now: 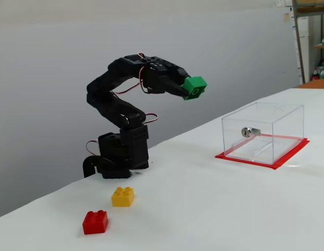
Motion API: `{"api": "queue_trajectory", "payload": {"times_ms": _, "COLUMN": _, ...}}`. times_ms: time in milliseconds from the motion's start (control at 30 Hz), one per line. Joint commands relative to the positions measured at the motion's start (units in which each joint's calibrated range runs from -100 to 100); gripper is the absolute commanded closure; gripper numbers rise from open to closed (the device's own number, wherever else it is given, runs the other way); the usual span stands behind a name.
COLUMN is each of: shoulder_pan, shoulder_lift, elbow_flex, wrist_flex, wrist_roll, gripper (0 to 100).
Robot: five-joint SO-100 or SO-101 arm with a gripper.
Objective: Pick the green lego brick and place it into the transparent box
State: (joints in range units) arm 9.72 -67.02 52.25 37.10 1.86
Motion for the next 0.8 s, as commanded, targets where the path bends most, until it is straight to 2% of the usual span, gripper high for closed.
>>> {"api": "queue_trajectory", "payload": {"times_ms": 0, "shoulder_pan": -6.7, "shoulder_lift": -0.9, "elbow_flex": -1.1, "wrist_flex": -0.1, "wrist_roll": 0.2, "gripper": 98}}
{"api": "queue_trajectory", "payload": {"times_ms": 433, "shoulder_pan": -27.4, "shoulder_lift": -0.8, "elbow_flex": -0.3, "wrist_flex": 0.1, "wrist_roll": 0.2, "gripper": 98}}
{"api": "queue_trajectory", "payload": {"times_ms": 767, "shoulder_pan": -49.9, "shoulder_lift": 7.5, "elbow_flex": -2.7, "wrist_flex": -0.5, "wrist_roll": 0.2, "gripper": 98}}
